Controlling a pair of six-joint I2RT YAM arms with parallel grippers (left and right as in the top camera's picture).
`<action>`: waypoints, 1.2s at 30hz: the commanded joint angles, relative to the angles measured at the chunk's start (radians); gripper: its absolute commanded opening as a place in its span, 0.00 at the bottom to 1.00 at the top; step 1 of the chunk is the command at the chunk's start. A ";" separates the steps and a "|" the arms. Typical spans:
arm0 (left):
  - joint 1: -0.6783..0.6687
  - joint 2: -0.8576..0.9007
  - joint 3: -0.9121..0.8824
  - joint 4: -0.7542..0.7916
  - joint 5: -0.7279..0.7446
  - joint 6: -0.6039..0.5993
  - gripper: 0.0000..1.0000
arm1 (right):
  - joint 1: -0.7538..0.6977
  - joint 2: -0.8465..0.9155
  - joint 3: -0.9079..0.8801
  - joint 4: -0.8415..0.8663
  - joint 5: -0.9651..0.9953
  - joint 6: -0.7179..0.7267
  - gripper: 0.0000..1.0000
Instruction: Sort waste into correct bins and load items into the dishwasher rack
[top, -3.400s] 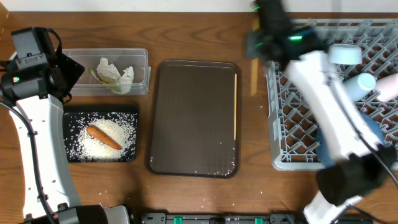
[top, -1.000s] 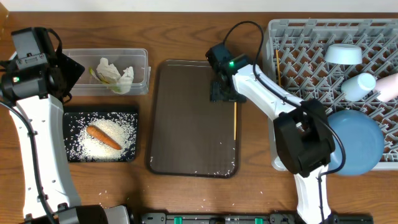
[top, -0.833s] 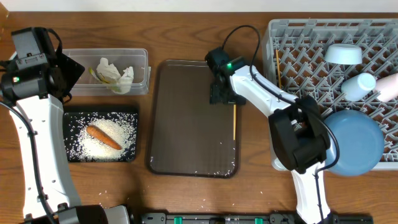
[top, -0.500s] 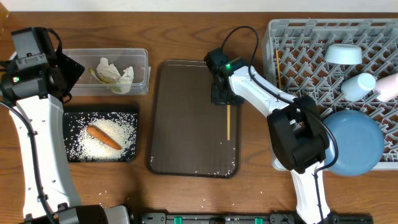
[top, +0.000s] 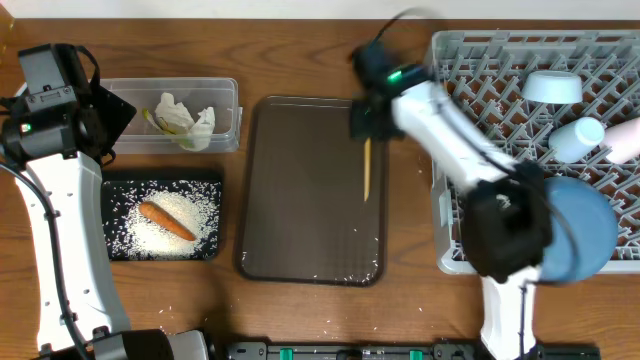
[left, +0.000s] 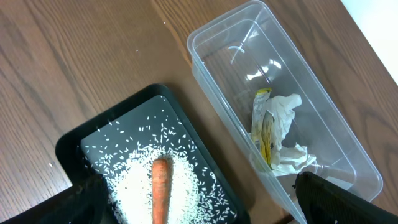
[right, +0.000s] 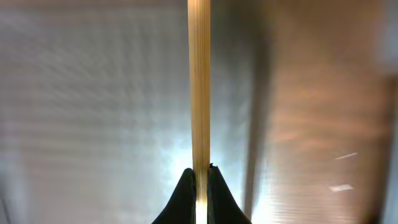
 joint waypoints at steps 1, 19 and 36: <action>0.004 0.005 0.007 -0.002 -0.006 -0.001 0.98 | -0.086 -0.183 0.061 -0.003 0.054 -0.136 0.01; 0.004 0.005 0.007 -0.002 -0.006 -0.001 0.98 | -0.314 -0.145 -0.021 0.008 0.102 -0.369 0.09; 0.004 0.005 0.007 -0.002 -0.006 -0.001 0.98 | -0.296 -0.280 -0.020 -0.130 0.101 -0.275 0.87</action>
